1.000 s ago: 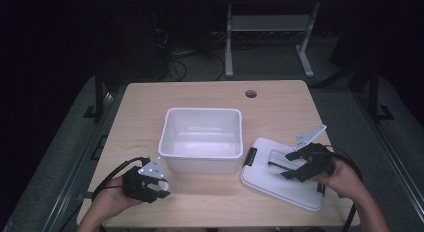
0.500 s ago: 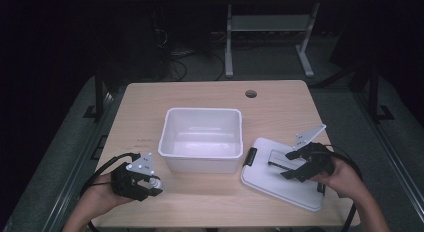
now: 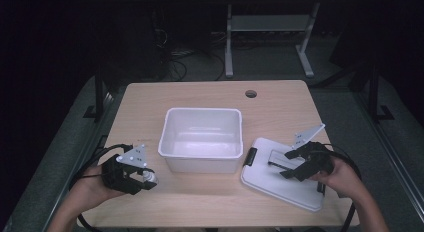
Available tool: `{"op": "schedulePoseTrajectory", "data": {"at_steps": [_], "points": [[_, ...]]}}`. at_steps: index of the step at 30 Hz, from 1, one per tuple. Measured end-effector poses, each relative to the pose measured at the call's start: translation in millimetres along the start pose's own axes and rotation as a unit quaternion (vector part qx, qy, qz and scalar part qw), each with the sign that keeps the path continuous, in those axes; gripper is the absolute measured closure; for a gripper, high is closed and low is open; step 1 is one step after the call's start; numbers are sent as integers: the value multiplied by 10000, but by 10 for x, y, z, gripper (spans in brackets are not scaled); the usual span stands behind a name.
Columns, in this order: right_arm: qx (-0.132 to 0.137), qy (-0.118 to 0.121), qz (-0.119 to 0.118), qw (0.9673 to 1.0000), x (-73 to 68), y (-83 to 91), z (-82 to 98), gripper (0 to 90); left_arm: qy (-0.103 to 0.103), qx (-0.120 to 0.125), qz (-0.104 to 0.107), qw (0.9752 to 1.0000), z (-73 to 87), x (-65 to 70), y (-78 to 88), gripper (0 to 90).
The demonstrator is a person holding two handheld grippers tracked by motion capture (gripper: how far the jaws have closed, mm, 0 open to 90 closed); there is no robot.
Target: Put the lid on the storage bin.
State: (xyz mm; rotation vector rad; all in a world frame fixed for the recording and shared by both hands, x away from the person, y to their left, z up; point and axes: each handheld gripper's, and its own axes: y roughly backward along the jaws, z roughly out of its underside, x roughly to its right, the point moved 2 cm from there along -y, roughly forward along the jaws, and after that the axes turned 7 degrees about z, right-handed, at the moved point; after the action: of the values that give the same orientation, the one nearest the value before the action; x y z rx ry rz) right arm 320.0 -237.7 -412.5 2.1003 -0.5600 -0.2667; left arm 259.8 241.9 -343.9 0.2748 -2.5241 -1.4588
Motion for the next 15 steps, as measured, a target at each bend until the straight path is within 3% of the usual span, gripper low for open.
{"op": "schedulePoseTrajectory", "data": {"at_steps": [9,15], "points": [[7,-76,5,10000,-26,34,-14,274,58,-18,4,10000,-57,-89,139,600],[51,-114,24,9999,-37,86,-2,274,59,105,-66,9999,-113,-110,259,600]]}}
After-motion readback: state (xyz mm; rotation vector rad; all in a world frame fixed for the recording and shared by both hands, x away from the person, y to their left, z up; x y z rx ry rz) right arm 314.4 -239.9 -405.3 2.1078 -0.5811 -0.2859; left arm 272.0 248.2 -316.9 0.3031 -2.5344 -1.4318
